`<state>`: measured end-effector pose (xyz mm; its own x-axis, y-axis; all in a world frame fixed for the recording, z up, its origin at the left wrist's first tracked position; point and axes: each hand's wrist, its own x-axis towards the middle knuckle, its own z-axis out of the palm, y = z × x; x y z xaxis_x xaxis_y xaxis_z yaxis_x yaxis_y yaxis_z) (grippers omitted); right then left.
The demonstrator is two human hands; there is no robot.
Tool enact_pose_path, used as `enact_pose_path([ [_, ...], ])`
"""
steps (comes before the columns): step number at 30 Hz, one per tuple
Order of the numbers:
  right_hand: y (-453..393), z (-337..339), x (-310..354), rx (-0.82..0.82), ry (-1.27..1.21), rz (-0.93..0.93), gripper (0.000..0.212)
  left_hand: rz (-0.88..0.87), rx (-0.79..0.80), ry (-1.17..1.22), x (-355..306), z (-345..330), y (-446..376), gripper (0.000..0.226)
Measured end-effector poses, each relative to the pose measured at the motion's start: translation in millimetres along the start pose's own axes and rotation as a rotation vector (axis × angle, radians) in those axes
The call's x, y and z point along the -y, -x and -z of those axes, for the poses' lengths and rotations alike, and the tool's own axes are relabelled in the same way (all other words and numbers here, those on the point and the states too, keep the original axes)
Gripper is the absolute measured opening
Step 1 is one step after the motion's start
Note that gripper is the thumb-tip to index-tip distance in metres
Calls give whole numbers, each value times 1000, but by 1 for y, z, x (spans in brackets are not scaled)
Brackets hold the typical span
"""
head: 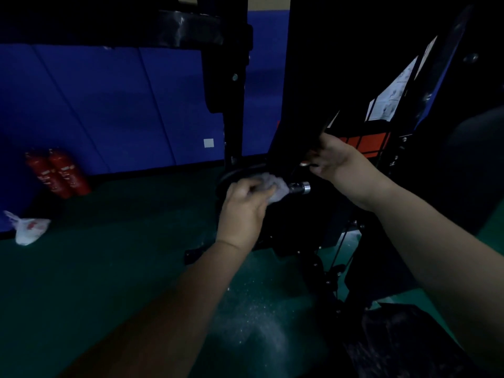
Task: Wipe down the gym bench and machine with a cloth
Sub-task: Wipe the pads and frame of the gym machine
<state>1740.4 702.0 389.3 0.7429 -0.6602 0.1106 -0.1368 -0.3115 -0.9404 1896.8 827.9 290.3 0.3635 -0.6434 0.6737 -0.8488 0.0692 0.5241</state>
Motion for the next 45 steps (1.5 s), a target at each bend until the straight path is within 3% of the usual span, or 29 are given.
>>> enact_pose_path([
  [7, -2, 3, -2, 18, -8, 30, 86, -138, -93, -56, -46, 11, -17, 39],
  [9, -3, 4, -3, 32, -29, 51, 84, -44, -1, 10, -29, -2, -26, 37],
  [13, 1, 4, -1, 65, -10, 64, 80, 92, 101, -254, -10, 3, 4, 39],
  [15, 2, -1, -2, 24, -23, 87, 78, 207, -33, -72, -23, 17, 21, 35],
  [17, 2, -10, -2, -35, -58, 97, 76, 111, -197, -33, -40, 31, 27, 30],
  [20, 1, -24, -2, -108, -59, 112, 73, 138, -335, -5, -47, 44, -7, 36],
  [21, 0, -28, -2, -136, -48, 124, 71, 117, -314, -18, -42, 42, -24, 37],
  [25, 0, -35, 1, -205, -38, 160, 57, -35, 67, -291, 0, 20, -44, 48],
  [29, -3, -36, -1, -221, -14, 160, 55, 60, 13, -152, 6, 30, -20, 40],
  [32, -4, -38, -2, -227, -14, 156, 55, 116, 38, -198, 8, 33, -22, 37],
  [35, -5, -39, -3, -237, -1, 152, 52, 45, -3, -384, 3, 22, -23, 51],
  [39, -6, -43, -6, -271, 39, 143, 53, 57, -67, -531, -8, 8, -35, 50],
  [45, -6, -47, -6, -316, 45, 136, 56, 52, -23, -143, 3, 19, -46, 30],
])
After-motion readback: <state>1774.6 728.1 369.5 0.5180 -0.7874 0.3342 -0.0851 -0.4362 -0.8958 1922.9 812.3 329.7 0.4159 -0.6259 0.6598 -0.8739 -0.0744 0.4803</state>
